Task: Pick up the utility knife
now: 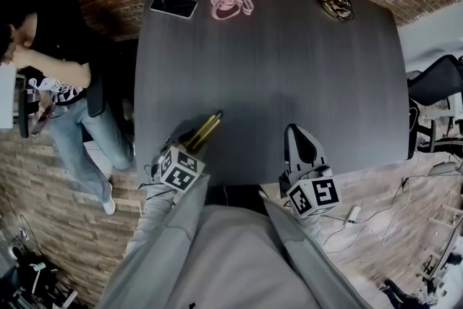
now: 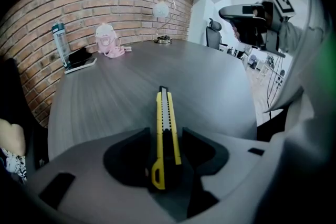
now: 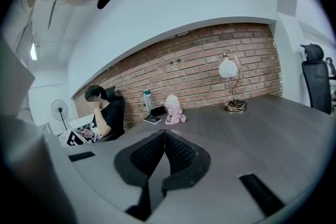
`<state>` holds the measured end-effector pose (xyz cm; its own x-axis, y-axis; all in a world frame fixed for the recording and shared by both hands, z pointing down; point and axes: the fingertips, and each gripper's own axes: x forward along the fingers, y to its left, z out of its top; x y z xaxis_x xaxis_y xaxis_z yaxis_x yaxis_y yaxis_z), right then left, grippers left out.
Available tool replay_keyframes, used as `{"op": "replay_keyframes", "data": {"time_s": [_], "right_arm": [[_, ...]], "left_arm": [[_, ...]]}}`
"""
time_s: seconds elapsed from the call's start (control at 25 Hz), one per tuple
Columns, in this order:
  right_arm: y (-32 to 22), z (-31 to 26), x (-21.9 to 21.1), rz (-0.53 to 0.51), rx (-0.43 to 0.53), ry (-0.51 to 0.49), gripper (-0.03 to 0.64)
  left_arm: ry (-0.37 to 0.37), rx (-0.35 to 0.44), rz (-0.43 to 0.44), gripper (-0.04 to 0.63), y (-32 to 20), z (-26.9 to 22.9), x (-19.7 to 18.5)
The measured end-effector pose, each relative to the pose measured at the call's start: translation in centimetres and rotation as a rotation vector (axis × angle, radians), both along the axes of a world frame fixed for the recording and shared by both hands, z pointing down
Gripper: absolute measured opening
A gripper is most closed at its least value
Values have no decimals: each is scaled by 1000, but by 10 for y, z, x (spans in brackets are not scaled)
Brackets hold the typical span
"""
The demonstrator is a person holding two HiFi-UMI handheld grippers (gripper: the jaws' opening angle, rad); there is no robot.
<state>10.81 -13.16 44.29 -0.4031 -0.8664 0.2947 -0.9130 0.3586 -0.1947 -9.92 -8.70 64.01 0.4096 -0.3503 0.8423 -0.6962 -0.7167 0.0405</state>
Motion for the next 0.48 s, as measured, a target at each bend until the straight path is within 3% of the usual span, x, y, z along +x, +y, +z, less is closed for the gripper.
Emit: {"op": "replay_keyframes", "data": {"time_s": [0.48], "right_arm": [[-6,-3,-1,2,5,-3,18]], "left_arm": [[-15,-3,32,130,-1,0,1]]}}
